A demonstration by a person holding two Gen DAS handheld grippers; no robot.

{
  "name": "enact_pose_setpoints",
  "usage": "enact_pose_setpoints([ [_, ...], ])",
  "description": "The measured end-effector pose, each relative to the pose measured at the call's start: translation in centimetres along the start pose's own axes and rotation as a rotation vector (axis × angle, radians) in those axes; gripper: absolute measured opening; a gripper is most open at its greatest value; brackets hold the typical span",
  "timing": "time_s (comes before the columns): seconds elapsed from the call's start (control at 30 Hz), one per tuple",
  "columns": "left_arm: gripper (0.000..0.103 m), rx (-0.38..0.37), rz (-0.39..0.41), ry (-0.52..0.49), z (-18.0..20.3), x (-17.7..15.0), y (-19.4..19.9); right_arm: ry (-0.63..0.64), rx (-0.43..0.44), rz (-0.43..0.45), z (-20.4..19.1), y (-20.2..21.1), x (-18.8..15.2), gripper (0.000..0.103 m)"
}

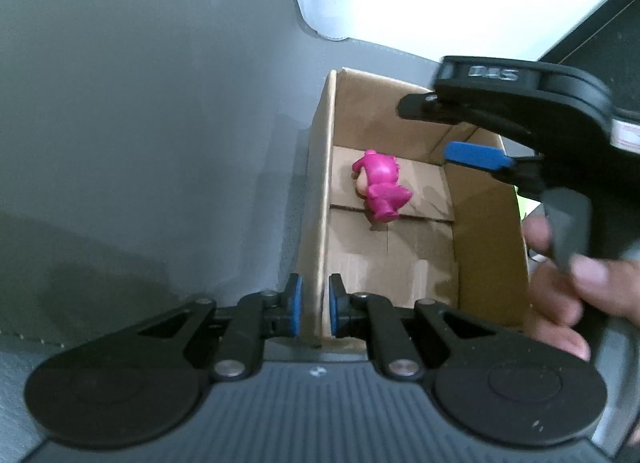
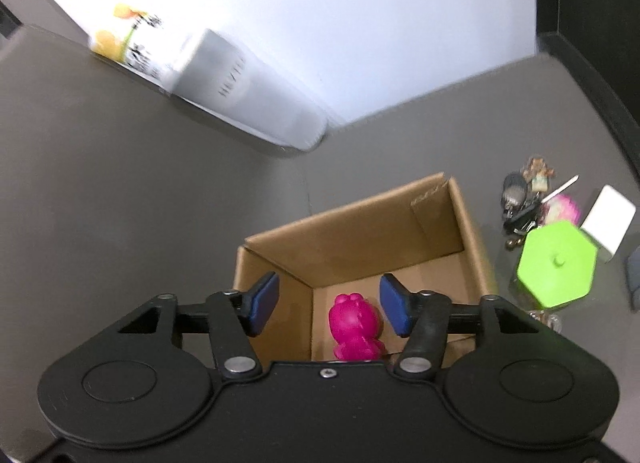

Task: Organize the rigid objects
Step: 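Return the right tool to the blue-and-red figure and close on it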

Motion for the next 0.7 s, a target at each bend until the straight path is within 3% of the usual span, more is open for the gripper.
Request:
enact_pose_setpoints([
  [0.33, 0.012, 0.017, 0.013, -0.003, -0.3, 0.1, 0.5, -0.005, 0.034, 0.087, 0.7, 5.2, 2.6, 0.078],
  [0.43, 0.012, 0.02, 0.022, 0.003, -0.6, 0.2, 0.7, -0.047, 0.052, 0.111, 2.0, 6.9, 3.5, 0.079],
  [0.7, 0.012, 0.035, 0.022, 0.001, -0.3, 0.8, -0.1, -0.094, -0.026, 0.161, 6.8, 9.1, 4.8, 0.083],
])
Point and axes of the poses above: each gripper's, at about its wrist camera, not at the fingertips, and y roughly against the way its jaws point, z to its right, x to its top, the point moved 9 cm from there along -y, roughly the way its jaws point, and after that the axes turned 10 degrees about z, right-handed, at the moved point
